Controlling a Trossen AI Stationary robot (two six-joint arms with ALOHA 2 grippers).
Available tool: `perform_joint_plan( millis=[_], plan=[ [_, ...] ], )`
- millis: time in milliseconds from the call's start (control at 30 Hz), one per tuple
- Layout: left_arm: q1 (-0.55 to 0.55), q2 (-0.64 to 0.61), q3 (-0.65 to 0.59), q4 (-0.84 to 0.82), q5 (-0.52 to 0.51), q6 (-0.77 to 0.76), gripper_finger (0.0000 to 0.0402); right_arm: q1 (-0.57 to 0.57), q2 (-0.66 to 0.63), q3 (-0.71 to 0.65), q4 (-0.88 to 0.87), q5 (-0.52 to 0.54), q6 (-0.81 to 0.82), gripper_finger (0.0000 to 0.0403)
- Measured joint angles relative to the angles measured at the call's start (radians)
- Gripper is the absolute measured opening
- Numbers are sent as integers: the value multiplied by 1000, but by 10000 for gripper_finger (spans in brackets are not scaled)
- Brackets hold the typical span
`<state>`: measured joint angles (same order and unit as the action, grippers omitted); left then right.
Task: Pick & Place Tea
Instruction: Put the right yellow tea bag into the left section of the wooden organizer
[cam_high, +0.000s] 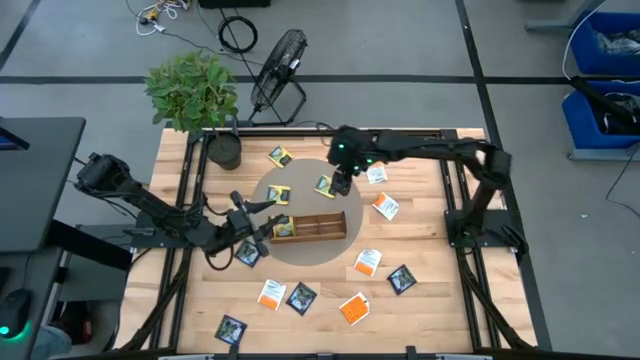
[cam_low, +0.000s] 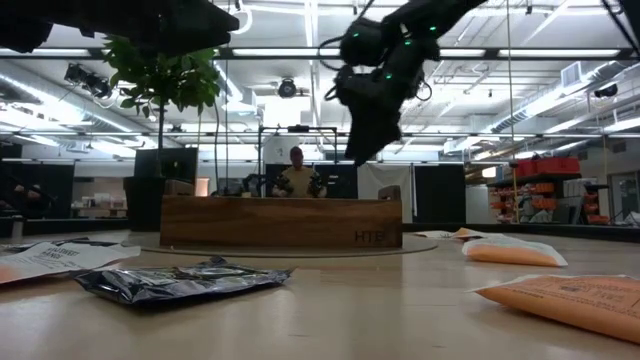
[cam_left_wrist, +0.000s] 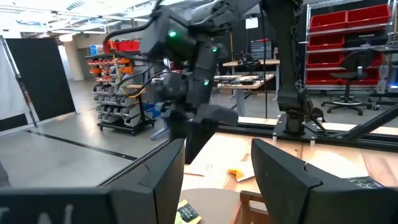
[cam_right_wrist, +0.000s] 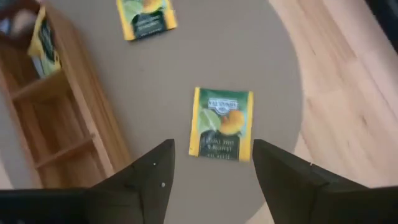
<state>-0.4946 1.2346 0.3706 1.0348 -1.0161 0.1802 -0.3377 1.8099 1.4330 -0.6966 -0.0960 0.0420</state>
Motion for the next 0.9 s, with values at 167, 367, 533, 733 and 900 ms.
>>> perform_joint_plan(
  millis=[167,367,533,733,900],
  plan=[
    [0,0,0,-1,1,0,190,8,96,97,-96,20,-236,224],
    [-3,0,0,-19,2,-3,190,4,145,105,-180,81,-456,224],
    [-3,0,0,-22,2,-3,190,5,167,105,-166,139,-530,224],
    [-3,0,0,-23,2,-3,190,-2,176,105,-77,139,-386,224],
    [-1,0,0,-20,19,-1,190,-16,176,105,-42,120,-222,224]
  ],
)
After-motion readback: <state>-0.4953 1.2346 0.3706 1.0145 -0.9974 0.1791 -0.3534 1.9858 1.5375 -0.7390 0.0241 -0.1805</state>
